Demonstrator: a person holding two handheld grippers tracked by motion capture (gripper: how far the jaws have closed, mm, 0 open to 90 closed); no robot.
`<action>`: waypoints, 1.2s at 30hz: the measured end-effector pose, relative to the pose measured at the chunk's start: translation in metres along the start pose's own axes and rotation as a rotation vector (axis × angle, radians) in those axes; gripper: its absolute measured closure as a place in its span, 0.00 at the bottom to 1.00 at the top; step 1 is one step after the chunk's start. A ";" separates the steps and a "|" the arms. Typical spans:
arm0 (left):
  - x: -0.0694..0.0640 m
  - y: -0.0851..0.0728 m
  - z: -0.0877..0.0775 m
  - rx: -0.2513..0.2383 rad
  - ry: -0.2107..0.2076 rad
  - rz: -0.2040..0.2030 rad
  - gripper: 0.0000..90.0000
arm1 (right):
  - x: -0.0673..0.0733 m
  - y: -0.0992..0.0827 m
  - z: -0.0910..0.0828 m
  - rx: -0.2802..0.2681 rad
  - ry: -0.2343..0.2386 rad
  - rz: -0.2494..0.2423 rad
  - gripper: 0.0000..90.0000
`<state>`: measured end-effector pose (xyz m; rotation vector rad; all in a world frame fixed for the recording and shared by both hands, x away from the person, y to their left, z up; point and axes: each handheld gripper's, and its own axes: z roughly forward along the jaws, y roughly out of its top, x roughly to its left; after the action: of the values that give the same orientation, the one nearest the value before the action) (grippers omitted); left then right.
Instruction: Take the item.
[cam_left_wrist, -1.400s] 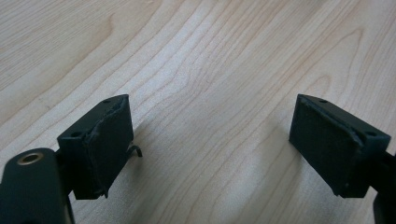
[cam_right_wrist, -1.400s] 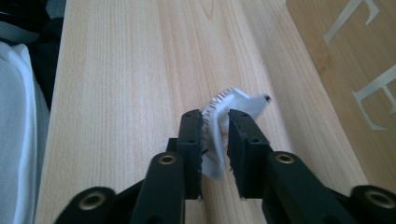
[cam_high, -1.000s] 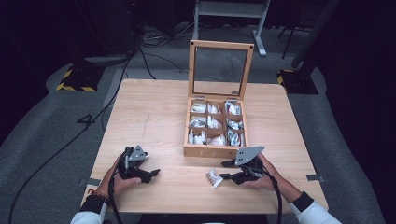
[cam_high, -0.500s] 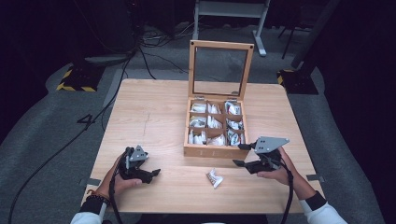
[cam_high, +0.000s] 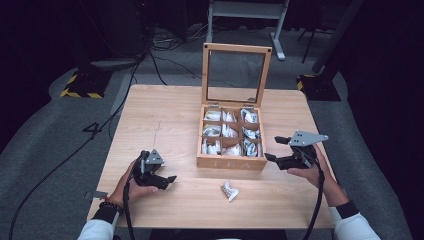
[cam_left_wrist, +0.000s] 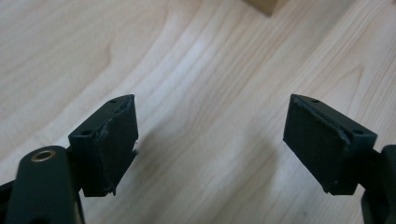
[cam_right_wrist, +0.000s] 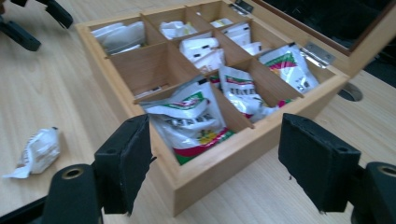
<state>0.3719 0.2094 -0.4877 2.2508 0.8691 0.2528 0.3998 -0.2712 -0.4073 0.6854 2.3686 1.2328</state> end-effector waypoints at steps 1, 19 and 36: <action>0.002 0.004 -0.001 -0.015 0.007 0.003 0.21 | -0.003 0.000 0.000 -0.001 -0.009 0.003 0.28; 0.054 0.109 0.007 -0.174 0.026 -0.010 0.18 | -0.061 0.025 0.021 -0.044 -0.118 0.149 0.31; 0.080 0.197 0.054 -0.150 0.118 -0.069 0.21 | -0.111 0.061 0.063 -0.006 -0.174 0.232 0.30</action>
<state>0.5561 0.1275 -0.3998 2.0802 0.9546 0.4084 0.5379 -0.2641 -0.3786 1.0459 2.1891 1.2154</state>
